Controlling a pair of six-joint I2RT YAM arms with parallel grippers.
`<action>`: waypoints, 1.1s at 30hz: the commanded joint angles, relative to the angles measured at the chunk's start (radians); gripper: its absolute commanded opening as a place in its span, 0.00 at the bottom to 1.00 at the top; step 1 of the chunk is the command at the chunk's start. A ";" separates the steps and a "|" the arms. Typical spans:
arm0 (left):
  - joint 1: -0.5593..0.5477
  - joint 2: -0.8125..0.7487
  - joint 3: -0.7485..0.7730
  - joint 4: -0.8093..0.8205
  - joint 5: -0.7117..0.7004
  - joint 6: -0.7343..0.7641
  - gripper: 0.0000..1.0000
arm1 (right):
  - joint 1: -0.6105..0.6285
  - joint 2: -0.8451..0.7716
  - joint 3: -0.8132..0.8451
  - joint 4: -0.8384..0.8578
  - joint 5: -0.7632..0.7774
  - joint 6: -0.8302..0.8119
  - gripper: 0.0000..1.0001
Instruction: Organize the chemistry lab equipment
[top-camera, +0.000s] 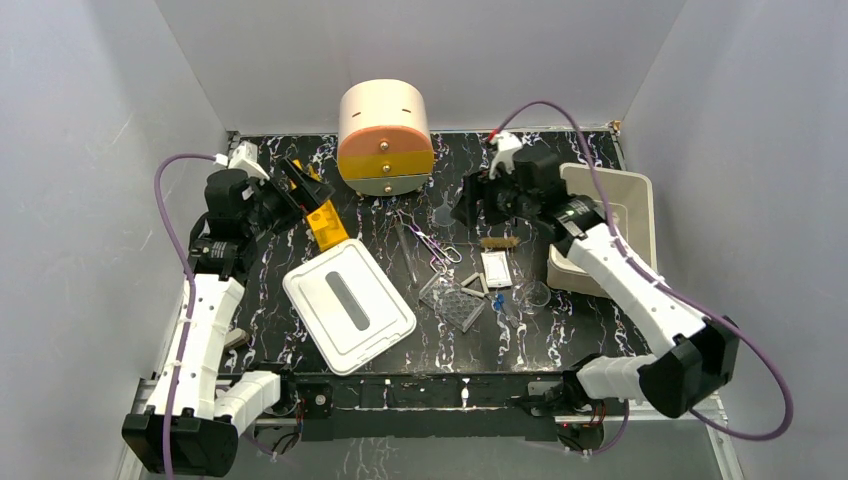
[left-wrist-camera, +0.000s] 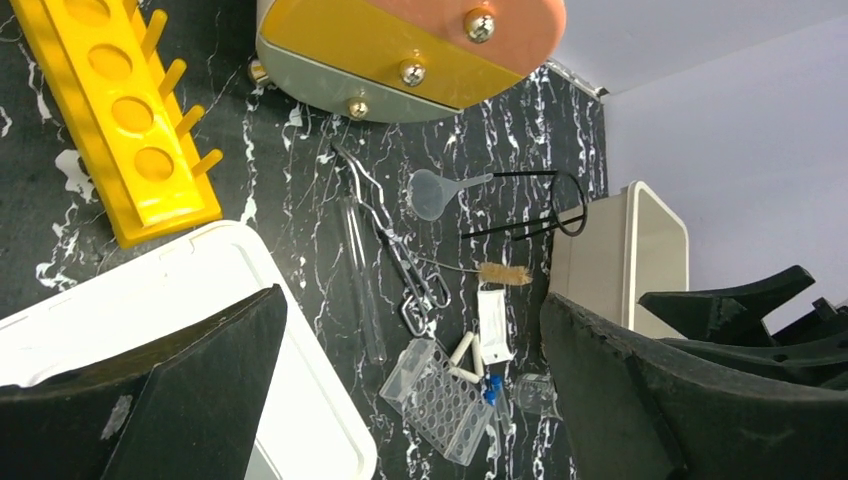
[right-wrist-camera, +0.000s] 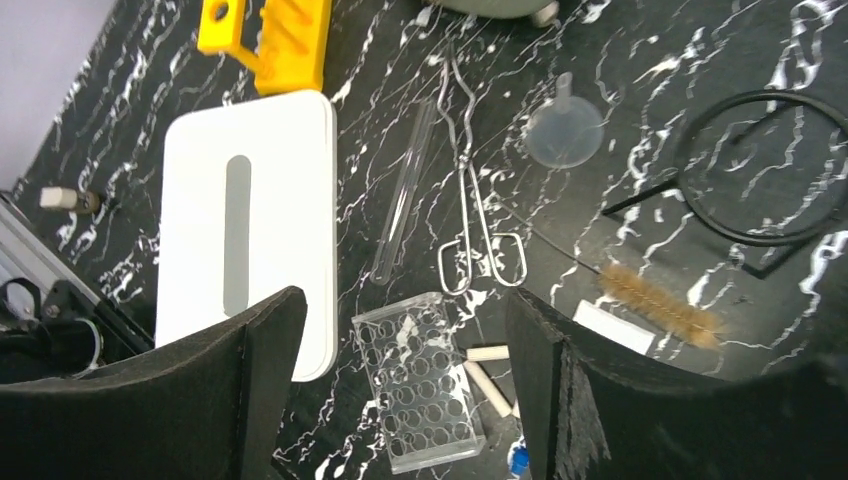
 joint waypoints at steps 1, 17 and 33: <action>0.006 -0.060 -0.040 0.001 -0.026 0.023 0.98 | 0.126 0.081 0.065 -0.016 0.148 -0.003 0.77; 0.006 -0.101 -0.080 -0.051 -0.056 0.009 0.97 | 0.370 0.514 0.176 -0.014 0.408 0.162 0.65; 0.006 -0.082 -0.079 -0.092 -0.125 -0.038 0.98 | 0.430 0.758 0.297 -0.071 0.486 0.195 0.58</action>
